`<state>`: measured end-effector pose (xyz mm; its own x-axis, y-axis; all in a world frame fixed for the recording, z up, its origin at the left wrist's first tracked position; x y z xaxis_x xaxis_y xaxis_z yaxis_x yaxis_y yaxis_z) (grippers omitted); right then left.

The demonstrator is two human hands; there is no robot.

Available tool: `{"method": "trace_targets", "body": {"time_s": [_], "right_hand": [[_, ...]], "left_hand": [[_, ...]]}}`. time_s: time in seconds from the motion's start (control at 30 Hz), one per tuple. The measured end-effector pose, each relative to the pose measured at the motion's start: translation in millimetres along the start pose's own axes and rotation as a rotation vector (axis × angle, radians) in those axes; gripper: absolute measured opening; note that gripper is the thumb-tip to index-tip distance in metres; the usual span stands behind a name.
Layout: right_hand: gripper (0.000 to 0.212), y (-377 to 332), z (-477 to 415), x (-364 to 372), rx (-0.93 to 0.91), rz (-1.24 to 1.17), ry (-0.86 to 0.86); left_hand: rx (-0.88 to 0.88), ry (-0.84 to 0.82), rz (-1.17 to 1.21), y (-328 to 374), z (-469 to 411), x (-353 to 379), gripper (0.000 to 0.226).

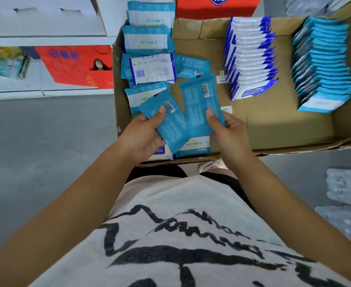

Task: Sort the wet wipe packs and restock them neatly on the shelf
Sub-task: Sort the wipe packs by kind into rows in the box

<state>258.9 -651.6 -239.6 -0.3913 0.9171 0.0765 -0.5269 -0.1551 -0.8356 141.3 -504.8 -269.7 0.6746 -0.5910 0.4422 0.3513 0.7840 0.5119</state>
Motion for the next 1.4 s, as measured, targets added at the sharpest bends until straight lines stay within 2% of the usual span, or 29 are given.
{"method": "trace_targets", "body": {"time_s": [0.07,0.13,0.27,0.33,0.37,0.43,0.5,0.57,0.67,0.7,0.83,1.03,1.1,1.2,1.3,1.4], "right_hand": [[0.016,-19.3,-0.3,-6.3,-0.105,0.083,0.018],[0.017,-34.7,3.6,2.0,-0.206,0.231,-0.038],[0.042,-22.6,24.7,52.7,-0.269,0.505,-0.348],[0.057,-7.5,34.5,68.3,-0.282,0.624,-0.482],[0.058,-4.9,37.3,71.6,-0.268,0.604,-0.514],[0.048,-12.3,36.6,69.1,-0.202,0.413,-0.47],[0.031,-19.5,26.5,53.1,-0.139,0.232,-0.299],[0.023,-13.0,12.5,37.0,-0.034,0.238,-0.169],[0.021,15.6,9.1,42.6,0.229,0.123,-0.263],[0.02,19.7,11.2,48.1,0.263,0.072,-0.3],[0.013,16.9,11.9,53.1,0.221,-0.003,-0.282],[0.021,16.7,5.7,31.8,0.205,-0.09,-0.057],[0.019,7.7,2.2,18.4,0.133,-0.142,0.048],[0.01,-18.3,2.4,5.6,-0.072,-0.054,0.117],[0.009,-29.9,10.0,22.4,-0.184,0.056,0.045],[0.011,-18.4,20.8,57.5,-0.179,0.151,-0.157]], "left_hand": [[-0.001,0.023,0.014,2.5,1.3,-6.0,0.039],[-0.018,-0.001,0.025,2.6,4.3,-3.2,0.043],[-0.008,-0.076,-0.011,3.3,9.1,11.2,0.057],[0.028,-0.041,-0.032,5.6,8.1,7.7,0.053],[0.042,-0.004,-0.045,6.8,7.0,1.8,0.048],[0.047,0.055,-0.056,7.5,6.5,-9.2,0.041],[0.034,0.063,-0.036,7.6,8.9,-12.0,0.034],[0.023,0.03,-0.025,8.3,11.1,-7.1,0.029],[0.017,-0.004,-0.102,10.4,12.7,-1.1,0.032],[0.022,-0.006,-0.14,11.6,12.2,-1.4,0.034],[0.035,0.013,-0.176,13.7,12.5,-5.9,0.041],[0.021,0.01,-0.08,12.1,13.8,-3.4,0.037],[0.014,0.043,-0.001,12.4,14.2,-10.3,0.035],[0.023,0.086,0.073,12.3,14.6,-21.1,0.033],[0.034,0.026,0.072,11.7,15.9,-9.6,0.039],[0.043,-0.063,0.057,13.0,14.5,7.1,0.055]]}}
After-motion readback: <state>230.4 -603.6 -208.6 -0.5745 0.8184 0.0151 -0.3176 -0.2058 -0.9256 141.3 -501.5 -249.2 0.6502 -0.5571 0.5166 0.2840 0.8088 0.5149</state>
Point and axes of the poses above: each hand's wrist, its own z-axis away from the middle knuckle, its own x-axis out of the palm, y = z × x, the point moved 10 cm from there along -z, towards the middle knuckle, and after that the axes turned 10 degrees about -z, right-handed, at the moved point
